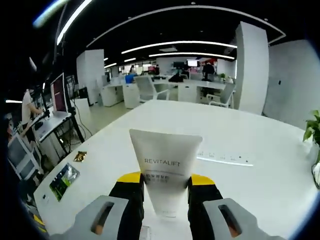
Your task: Arrange the skincare products in the storage area until every visible bottle or jar stands upright without overlapping.
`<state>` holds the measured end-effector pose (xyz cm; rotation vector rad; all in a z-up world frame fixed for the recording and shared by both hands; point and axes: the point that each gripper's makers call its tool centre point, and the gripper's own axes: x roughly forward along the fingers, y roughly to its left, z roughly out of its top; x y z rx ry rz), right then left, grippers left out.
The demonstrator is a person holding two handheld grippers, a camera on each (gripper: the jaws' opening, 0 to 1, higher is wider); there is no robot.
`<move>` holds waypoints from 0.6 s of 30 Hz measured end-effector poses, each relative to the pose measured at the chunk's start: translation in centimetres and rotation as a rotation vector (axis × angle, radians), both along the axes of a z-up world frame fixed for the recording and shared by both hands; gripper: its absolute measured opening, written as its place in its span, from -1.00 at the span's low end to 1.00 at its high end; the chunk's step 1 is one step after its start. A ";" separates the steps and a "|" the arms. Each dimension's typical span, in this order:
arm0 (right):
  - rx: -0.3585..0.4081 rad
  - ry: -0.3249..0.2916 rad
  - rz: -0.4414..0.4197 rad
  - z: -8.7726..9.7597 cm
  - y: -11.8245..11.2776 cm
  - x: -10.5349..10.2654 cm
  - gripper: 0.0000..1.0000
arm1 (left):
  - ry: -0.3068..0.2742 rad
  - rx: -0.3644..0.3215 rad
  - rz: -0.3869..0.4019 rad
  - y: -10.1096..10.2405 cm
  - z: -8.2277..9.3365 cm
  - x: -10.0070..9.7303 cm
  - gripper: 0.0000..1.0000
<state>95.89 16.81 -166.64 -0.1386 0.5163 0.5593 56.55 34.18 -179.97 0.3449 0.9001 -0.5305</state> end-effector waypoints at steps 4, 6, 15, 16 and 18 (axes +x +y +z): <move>-0.019 0.011 -0.002 -0.9 -0.2 0.5 -0.43 | 0.003 0.001 0.004 0.1 0.0 0.0 -0.87; -0.031 0.014 -0.002 -1.3 -0.3 0.7 -0.43 | 0.005 0.003 0.003 0.1 -0.1 0.0 -0.87; -0.069 0.001 -0.018 -2.2 -0.6 2.1 -0.43 | 0.008 0.004 0.009 0.1 -0.2 0.0 -0.89; -0.073 0.000 -0.019 -2.3 -0.6 2.2 -0.43 | 0.011 0.006 0.009 0.1 -0.2 -0.1 -0.90; -0.078 0.003 -0.023 -2.7 -0.7 2.3 -0.42 | 0.014 0.005 0.002 0.0 -0.3 -0.1 -0.91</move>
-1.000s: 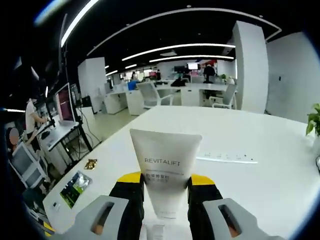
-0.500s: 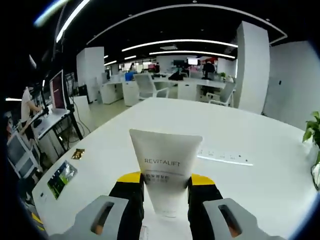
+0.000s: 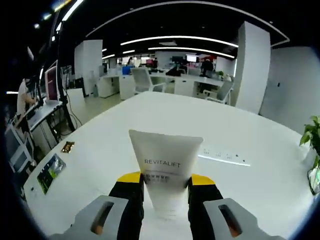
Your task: Arrange the skincare products in the storage area until every visible bottle or jar stands upright without overlapping.
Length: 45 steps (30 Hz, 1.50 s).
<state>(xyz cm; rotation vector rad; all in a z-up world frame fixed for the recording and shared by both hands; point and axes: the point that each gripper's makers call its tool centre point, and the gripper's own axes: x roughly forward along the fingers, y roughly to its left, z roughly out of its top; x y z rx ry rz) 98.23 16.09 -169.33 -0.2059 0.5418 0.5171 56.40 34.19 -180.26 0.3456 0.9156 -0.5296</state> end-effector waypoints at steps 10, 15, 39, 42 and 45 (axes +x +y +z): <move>0.048 -0.074 -0.049 0.1 -0.7 -0.2 -0.41 | -0.008 0.008 0.003 0.1 0.0 0.1 -0.89; 0.055 -0.088 -0.055 0.2 -0.9 -0.9 -0.40 | -0.008 0.009 0.003 0.2 0.0 0.1 -0.92; -0.020 -0.043 -0.026 -0.5 -0.8 -3.6 -0.02 | -0.038 0.022 0.036 0.9 0.4 0.6 -0.93; -0.037 -0.032 -0.014 -0.9 -1.1 -4.8 -0.01 | -0.045 0.023 0.042 1.0 0.6 0.7 -0.93; -0.048 -0.023 -0.020 -1.1 -1.5 -5.8 0.01 | -0.048 0.026 0.043 1.0 0.6 0.7 -0.93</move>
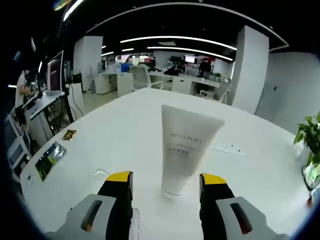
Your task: Arrange the skincare products in the storage area until every visible bottle or jar stands upright without overlapping.
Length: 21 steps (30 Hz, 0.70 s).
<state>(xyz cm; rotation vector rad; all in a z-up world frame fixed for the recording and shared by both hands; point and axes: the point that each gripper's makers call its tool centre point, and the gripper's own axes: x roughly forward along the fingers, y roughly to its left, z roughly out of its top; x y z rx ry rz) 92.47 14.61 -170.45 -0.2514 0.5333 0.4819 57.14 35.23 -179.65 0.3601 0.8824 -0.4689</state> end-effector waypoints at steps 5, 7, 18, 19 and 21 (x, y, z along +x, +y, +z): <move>0.003 0.044 -0.007 -0.9 0.0 -1.6 0.08 | -0.004 0.001 0.004 0.1 0.1 0.1 -0.92; 0.001 0.078 0.008 -1.6 0.6 -2.5 0.08 | -0.005 0.000 0.006 0.1 0.1 0.1 -0.92; -0.028 0.151 0.331 -2.2 8.2 -6.9 0.00 | -0.007 0.000 0.008 0.1 0.2 0.1 -0.95; -0.055 0.159 0.406 -2.1 9.3 -7.4 0.01 | -0.008 0.000 0.005 0.1 0.2 0.1 -0.96; -0.113 0.150 0.535 -2.0 10.6 -8.0 0.03 | -0.007 0.001 0.005 0.1 0.2 0.1 -0.96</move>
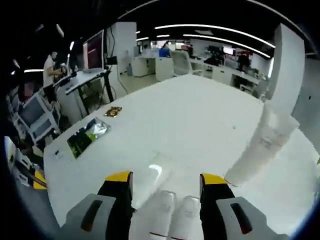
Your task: Arrange the skincare products in the storage area until every visible bottle or jar stands upright without overlapping.
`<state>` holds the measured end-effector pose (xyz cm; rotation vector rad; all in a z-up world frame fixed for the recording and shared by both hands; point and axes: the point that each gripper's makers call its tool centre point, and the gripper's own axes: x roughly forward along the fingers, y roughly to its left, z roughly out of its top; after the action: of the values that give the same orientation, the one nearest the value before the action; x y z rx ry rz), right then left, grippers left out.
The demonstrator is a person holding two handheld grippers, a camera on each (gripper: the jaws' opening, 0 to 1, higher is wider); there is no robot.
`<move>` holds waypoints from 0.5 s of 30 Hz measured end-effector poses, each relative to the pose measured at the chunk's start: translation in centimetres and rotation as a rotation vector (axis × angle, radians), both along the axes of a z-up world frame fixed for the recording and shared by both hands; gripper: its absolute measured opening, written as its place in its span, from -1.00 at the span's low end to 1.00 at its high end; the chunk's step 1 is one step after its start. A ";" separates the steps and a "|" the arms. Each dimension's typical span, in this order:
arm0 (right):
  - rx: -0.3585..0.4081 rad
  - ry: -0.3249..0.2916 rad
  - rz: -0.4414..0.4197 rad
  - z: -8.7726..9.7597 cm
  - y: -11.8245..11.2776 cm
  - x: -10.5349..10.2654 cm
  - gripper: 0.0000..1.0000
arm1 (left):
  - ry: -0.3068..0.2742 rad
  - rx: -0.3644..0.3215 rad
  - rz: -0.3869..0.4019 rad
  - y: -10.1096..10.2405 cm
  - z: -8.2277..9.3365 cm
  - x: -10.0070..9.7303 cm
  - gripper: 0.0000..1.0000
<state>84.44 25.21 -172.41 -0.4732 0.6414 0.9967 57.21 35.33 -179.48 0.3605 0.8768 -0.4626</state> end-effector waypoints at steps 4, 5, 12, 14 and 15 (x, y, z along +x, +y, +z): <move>-0.148 -0.064 0.247 0.1 1.5 -0.5 0.03 | -0.003 0.000 0.002 0.0 0.0 0.0 -0.96; -0.169 -0.072 0.292 0.2 1.9 -0.4 0.05 | -0.002 0.000 0.003 0.0 0.0 0.0 -0.96; -0.432 -0.156 0.631 -0.3 2.5 -0.5 0.07 | -0.002 0.003 0.006 0.2 0.0 0.1 -0.96; -0.573 -0.245 0.796 -1.0 2.2 -0.4 0.08 | 0.000 0.003 0.010 0.2 0.0 0.1 -0.95; -0.597 -0.261 0.855 -1.3 2.2 -0.6 0.08 | -0.001 0.004 0.010 0.2 0.0 0.1 -0.96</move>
<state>83.86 27.44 -173.71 -1.4621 0.4880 1.5011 57.31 35.58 -179.50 0.3599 0.8781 -0.4512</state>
